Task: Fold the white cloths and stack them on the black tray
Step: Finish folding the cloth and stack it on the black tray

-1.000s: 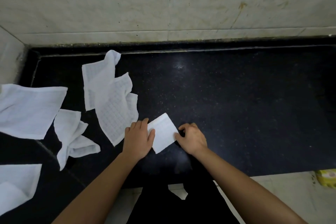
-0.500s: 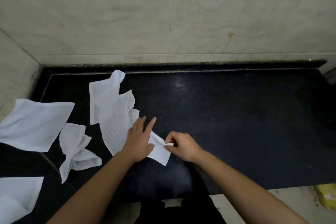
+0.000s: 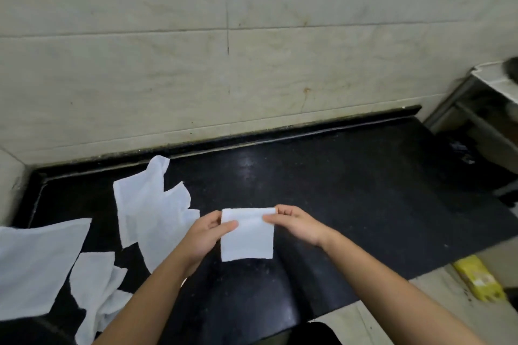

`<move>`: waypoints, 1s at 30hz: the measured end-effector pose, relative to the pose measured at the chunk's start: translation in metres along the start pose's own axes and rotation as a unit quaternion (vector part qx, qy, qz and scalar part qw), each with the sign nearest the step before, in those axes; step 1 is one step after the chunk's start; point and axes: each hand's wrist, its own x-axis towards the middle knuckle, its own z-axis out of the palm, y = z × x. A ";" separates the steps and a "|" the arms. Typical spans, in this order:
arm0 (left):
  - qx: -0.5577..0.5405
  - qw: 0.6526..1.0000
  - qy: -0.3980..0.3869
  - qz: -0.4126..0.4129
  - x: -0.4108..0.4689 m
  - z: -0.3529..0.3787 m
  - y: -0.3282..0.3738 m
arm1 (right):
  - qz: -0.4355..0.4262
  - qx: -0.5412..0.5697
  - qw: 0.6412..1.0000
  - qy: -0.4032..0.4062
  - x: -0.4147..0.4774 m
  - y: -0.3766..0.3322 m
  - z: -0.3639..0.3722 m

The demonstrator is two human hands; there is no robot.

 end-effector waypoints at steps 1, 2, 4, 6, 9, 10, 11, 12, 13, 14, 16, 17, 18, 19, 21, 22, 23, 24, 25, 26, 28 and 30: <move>-0.023 1.000 -0.019 -0.005 0.001 0.005 0.003 | -0.002 0.051 0.999 0.005 -0.008 0.000 -0.001; -0.044 0.998 -0.033 -0.010 0.002 0.013 0.007 | -0.003 0.090 0.996 0.014 -0.016 0.001 -0.003; -0.084 0.995 -0.056 -0.029 0.004 0.030 0.014 | 0.004 0.129 0.991 0.045 -0.031 0.005 -0.006; -0.102 0.991 -0.073 -0.041 0.008 0.054 0.024 | 0.004 0.150 0.986 0.077 -0.049 0.010 -0.016; -0.114 0.988 -0.091 -0.040 0.007 0.091 0.036 | -0.008 0.147 0.984 0.105 -0.080 0.017 -0.040; -0.108 0.989 -0.098 -0.036 0.005 0.106 0.040 | -0.019 0.144 0.983 0.113 -0.093 0.023 -0.049; -0.101 0.989 -0.104 -0.028 0.003 0.119 0.045 | -0.029 0.139 0.983 0.121 -0.104 0.028 -0.059; -0.093 0.989 -0.112 -0.018 0.002 0.129 0.049 | -0.038 0.134 0.982 0.127 -0.113 0.032 -0.067; -0.079 0.989 -0.123 -0.007 0.000 0.140 0.053 | -0.047 0.134 0.981 0.132 -0.122 0.036 -0.077; -0.060 0.989 -0.135 0.006 -0.002 0.157 0.059 | -0.059 0.136 0.979 0.140 -0.135 0.041 -0.090; -0.024 0.987 -0.157 0.031 -0.006 0.196 0.069 | -0.083 0.144 0.974 0.155 -0.166 0.050 -0.121; -0.009 0.985 -0.167 0.044 -0.008 0.215 0.073 | -0.095 0.152 0.971 0.161 -0.180 0.055 -0.135; 0.005 0.983 -0.173 0.056 -0.008 0.236 0.076 | -0.105 0.161 0.967 0.166 -0.197 0.062 -0.150; 0.016 0.983 -0.172 0.066 -0.009 0.254 0.078 | -0.112 0.169 0.964 0.172 -0.211 0.068 -0.162; 0.029 0.982 -0.169 0.082 -0.013 0.304 0.078 | -0.118 0.186 0.957 0.190 -0.247 0.091 -0.193; 0.032 0.981 -0.171 0.085 -0.016 0.335 0.075 | -0.119 0.193 0.952 0.203 -0.267 0.105 -0.212; 0.034 0.980 -0.176 0.088 -0.017 0.364 0.074 | -0.121 0.199 0.948 0.215 -0.285 0.118 -0.231; 0.038 0.978 -0.185 0.091 -0.019 0.393 0.072 | -0.123 0.207 0.944 0.225 -0.304 0.131 -0.249; 0.040 0.976 -0.194 0.094 -0.021 0.423 0.071 | -0.126 0.214 0.940 0.235 -0.323 0.145 -0.266; 0.041 0.974 -0.201 0.095 -0.021 0.456 0.070 | -0.127 0.223 0.934 0.248 -0.344 0.159 -0.284; 0.034 0.971 -0.218 0.093 -0.025 0.510 0.070 | -0.126 0.241 0.922 0.276 -0.380 0.181 -0.313; 0.034 0.966 -0.240 0.088 -0.029 0.555 0.072 | -0.129 0.258 0.910 0.298 -0.411 0.198 -0.337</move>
